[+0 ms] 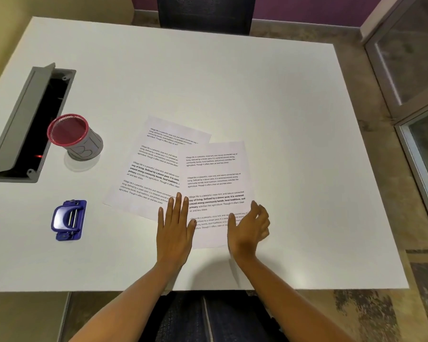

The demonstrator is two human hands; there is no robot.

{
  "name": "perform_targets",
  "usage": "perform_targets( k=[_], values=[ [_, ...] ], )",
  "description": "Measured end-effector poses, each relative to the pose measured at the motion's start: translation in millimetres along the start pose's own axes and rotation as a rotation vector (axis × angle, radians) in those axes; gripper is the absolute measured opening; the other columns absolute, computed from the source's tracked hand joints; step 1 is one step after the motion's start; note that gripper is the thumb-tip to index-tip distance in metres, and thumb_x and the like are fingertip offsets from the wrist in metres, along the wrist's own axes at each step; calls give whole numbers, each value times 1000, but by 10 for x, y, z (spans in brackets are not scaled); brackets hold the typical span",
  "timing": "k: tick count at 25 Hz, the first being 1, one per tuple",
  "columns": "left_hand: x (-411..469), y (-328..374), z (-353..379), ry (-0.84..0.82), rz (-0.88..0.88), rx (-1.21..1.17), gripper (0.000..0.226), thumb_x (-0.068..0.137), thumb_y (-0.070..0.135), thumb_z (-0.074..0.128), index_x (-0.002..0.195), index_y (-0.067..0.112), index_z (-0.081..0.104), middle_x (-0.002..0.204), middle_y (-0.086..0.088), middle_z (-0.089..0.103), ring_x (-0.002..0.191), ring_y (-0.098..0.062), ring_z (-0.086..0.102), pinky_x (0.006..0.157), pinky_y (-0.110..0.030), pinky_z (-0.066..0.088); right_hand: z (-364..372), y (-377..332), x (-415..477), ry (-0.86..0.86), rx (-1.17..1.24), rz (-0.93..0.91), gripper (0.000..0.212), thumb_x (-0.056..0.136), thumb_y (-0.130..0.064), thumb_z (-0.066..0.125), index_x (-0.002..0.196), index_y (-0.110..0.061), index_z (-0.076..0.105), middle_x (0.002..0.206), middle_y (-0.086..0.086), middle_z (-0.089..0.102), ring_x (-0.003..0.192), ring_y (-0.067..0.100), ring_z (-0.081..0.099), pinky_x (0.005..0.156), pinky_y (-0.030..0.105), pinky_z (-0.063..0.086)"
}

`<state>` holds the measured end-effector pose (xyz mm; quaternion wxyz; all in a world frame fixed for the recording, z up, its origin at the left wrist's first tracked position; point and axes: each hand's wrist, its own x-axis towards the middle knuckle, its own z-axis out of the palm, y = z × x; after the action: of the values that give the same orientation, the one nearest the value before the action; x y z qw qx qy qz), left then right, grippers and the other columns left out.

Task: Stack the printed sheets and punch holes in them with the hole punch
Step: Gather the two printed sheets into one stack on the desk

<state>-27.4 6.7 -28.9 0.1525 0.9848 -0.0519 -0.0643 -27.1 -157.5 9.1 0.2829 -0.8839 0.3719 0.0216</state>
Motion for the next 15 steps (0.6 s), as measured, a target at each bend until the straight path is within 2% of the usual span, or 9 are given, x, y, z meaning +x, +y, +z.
perform_targets(
  k=[2, 4, 9, 12, 15],
  values=[
    [2, -1, 16, 0, -6, 12, 60, 101, 44, 17, 155, 18, 9, 164, 1, 3, 152, -18, -2, 123, -41, -1, -19, -133, 33, -6, 36, 123, 73, 81, -27, 68, 143, -9, 32, 148, 12, 35, 135, 31, 33, 110, 46, 27],
    [5, 2, 35, 6, -10, 28, 61, 101, 43, 21, 155, 18, 9, 164, 0, 3, 152, -18, -1, 123, -41, -2, -31, -250, 56, -31, 20, 158, 76, 78, -28, 68, 142, -9, 31, 142, 13, 41, 131, 32, 38, 108, 45, 30],
    [13, -13, 76, 7, -8, 62, 62, 101, 42, 26, 155, 18, 7, 164, 0, 3, 152, -19, -2, 123, -42, -1, -67, -398, 172, -140, 63, 291, 70, 75, -35, 67, 132, -8, 37, 129, 14, 55, 125, 35, 42, 106, 46, 34],
    [22, -18, 87, 10, -14, 66, 64, 101, 42, 30, 155, 18, 8, 164, -1, 4, 152, -19, -3, 123, -42, -1, -88, -416, 193, -232, 137, 286, 60, 72, -43, 67, 119, -11, 46, 117, 9, 62, 117, 33, 48, 102, 48, 41],
    [22, -20, 95, 6, -11, 71, 64, 101, 42, 30, 155, 18, 8, 164, -1, 4, 152, -19, -3, 123, -42, -2, -105, -427, 158, -296, 324, 260, 64, 64, -44, 72, 114, -12, 47, 114, 9, 54, 108, 30, 57, 92, 48, 53]
  ],
)
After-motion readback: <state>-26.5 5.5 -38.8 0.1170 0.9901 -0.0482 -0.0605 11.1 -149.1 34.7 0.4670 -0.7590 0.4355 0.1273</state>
